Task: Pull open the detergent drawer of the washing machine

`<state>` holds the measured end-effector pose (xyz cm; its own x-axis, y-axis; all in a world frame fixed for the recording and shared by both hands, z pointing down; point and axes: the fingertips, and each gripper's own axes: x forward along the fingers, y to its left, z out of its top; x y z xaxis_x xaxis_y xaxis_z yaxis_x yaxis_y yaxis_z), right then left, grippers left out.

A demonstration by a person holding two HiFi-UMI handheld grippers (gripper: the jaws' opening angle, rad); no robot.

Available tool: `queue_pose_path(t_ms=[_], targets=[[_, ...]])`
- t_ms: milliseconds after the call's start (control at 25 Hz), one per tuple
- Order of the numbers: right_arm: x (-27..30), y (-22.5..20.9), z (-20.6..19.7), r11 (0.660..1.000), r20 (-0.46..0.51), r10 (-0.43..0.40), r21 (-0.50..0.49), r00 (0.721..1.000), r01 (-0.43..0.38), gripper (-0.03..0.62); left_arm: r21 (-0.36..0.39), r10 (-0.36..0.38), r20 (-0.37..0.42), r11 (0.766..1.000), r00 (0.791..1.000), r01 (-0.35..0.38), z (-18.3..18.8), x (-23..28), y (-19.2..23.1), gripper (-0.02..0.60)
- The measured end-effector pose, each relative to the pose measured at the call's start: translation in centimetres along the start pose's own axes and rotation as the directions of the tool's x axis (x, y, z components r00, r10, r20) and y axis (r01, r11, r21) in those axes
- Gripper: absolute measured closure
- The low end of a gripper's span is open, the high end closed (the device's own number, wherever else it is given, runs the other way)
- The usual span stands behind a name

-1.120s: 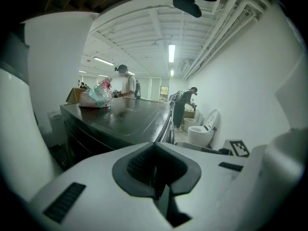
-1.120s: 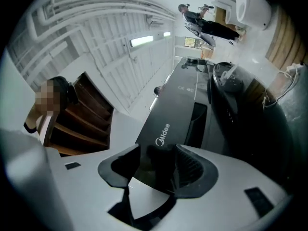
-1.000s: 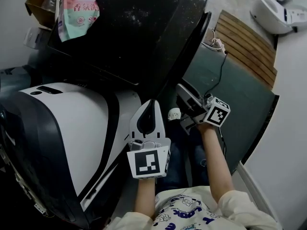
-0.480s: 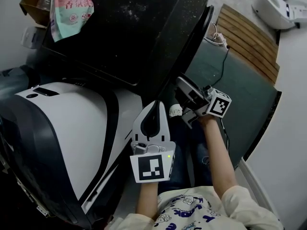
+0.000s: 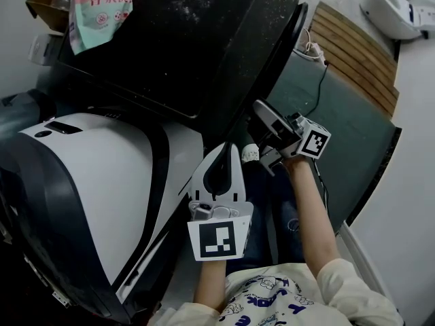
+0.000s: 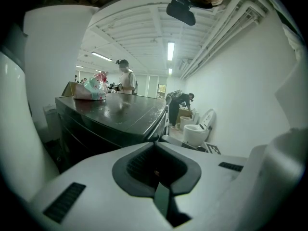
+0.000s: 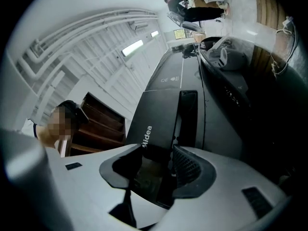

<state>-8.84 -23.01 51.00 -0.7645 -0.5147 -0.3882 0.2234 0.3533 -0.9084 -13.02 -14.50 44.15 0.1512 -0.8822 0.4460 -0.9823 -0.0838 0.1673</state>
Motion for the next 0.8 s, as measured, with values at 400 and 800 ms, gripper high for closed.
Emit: queue_pose_path(t_ms=[400, 800], targets=[[0.3, -0.1, -0.1, 0.999, -0.020, 0.031, 0.044, 0.999, -0.030, 0.402, -0.009, 0.002, -0.008, 1.000, 1.000, -0.002, -0.9, -0.1, 0.5, 0.568], [-0.1, -0.1, 0.2, 0.993, 0.028, 0.044, 0.106, 0.999, -0.047, 0.421, -0.013, 0.004, -0.002, 1.000, 1.000, -0.004, -1.0, -0.6, 0.3, 0.568]])
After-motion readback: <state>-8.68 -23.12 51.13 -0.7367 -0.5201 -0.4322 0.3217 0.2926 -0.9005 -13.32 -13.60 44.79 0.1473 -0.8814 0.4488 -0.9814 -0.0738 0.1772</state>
